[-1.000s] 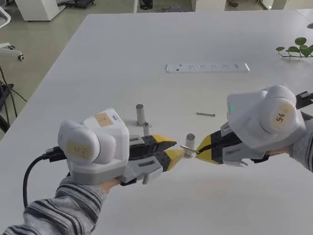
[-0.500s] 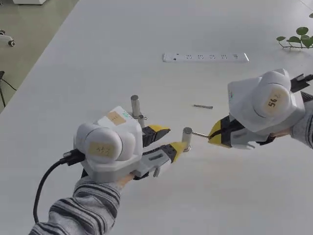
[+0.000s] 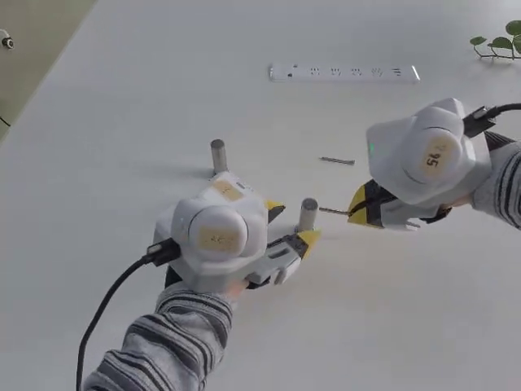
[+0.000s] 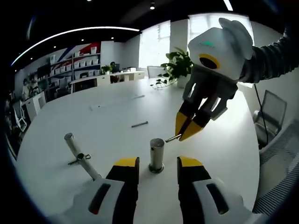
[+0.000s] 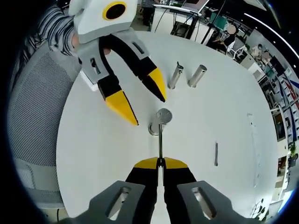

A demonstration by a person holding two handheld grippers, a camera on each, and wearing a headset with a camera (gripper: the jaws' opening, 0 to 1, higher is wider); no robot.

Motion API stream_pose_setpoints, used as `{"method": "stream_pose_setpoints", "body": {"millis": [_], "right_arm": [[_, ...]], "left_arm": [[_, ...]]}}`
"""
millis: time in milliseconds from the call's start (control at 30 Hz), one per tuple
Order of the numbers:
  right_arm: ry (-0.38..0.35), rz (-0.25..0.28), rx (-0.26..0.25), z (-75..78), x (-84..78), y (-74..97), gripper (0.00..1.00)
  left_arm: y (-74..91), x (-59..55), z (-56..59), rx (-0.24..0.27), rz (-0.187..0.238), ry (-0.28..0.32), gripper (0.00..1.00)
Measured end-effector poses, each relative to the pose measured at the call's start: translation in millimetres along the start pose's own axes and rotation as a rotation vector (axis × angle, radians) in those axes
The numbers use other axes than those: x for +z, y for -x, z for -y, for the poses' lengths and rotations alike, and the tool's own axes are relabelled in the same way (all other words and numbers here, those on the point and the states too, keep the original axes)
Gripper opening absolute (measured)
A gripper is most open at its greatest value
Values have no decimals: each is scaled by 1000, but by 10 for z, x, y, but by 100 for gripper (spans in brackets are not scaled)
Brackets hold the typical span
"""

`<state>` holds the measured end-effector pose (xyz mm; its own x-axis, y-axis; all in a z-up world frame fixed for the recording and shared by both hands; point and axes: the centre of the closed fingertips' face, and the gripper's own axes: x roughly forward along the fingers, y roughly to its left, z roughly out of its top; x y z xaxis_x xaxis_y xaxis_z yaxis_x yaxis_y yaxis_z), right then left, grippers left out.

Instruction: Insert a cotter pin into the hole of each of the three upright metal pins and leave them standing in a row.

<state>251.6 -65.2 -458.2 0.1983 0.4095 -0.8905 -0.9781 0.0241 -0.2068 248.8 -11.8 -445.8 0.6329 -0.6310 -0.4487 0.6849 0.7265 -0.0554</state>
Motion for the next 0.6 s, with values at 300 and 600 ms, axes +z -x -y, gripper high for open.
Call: {"method": "stream_pose_setpoints", "body": {"millis": [300,600], "right_arm": [[7,-3,6,43,-18,-35,0],[34,-4,-1,61,35,-24,0]], "left_arm": [[-166,-86,-10,10,-34,57,26],[-296,-130,-16,33,-48,97,20]]}}
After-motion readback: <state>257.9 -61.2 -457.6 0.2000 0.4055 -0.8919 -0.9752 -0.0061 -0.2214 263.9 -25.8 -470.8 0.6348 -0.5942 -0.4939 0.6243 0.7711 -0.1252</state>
